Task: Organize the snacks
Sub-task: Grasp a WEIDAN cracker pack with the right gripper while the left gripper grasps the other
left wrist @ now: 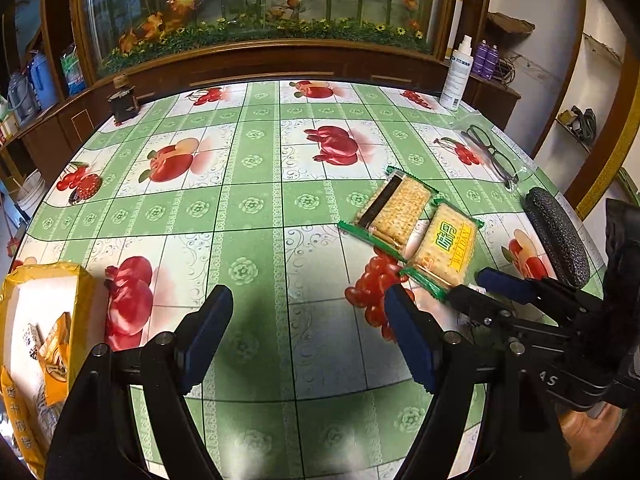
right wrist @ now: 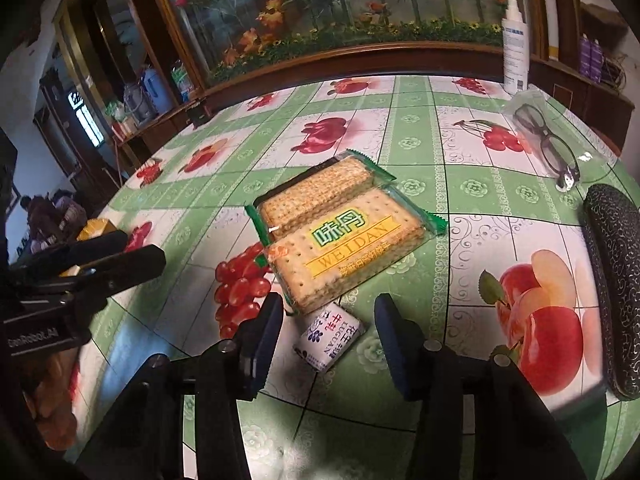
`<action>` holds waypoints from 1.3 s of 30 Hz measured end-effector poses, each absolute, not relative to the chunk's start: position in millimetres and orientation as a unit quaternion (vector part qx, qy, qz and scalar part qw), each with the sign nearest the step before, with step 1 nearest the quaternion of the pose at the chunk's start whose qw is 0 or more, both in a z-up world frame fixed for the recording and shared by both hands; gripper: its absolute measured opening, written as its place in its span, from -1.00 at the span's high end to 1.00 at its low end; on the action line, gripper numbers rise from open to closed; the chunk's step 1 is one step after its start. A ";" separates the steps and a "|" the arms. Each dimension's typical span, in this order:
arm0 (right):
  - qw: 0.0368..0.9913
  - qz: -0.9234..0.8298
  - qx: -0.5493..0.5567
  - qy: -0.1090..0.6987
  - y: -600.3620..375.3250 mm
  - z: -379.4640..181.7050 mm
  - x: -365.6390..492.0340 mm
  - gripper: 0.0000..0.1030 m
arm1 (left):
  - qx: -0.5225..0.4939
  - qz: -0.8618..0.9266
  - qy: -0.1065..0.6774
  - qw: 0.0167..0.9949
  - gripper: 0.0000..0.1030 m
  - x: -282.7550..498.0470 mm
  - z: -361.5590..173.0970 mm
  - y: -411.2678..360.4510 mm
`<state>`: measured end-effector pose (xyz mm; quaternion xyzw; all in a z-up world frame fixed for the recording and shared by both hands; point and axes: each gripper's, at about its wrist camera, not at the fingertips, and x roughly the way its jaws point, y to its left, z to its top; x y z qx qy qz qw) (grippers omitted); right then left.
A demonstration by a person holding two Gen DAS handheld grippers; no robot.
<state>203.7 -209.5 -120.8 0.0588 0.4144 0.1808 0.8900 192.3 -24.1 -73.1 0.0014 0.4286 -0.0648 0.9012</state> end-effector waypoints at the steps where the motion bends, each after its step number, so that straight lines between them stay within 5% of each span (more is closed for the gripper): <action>1: 0.890 0.180 0.067 0.413 -211.5 -119.2 205.2 0.02 | 0.001 -0.065 0.429 0.901 -0.52 194.8 -72.9 -24.0; 13: 0.888 0.110 0.137 0.426 -210.3 -116.3 243.9 -0.03 | -0.004 -0.061 0.423 0.904 -0.52 214.3 -70.8 -20.0; 20: 0.885 0.095 0.145 0.433 -199.0 -118.8 257.4 -0.38 | -0.002 -0.065 0.429 0.901 -0.52 227.0 -74.7 -23.6; 29: 0.895 0.046 0.034 0.442 -203.0 -120.5 251.4 -0.33 | 0.028 -0.090 0.422 0.902 -0.52 240.0 -69.2 -49.2; 39: 0.901 0.049 0.030 0.430 -230.0 -121.7 242.5 -0.38 | 0.119 -0.143 0.438 0.880 -0.52 270.7 -91.1 -112.1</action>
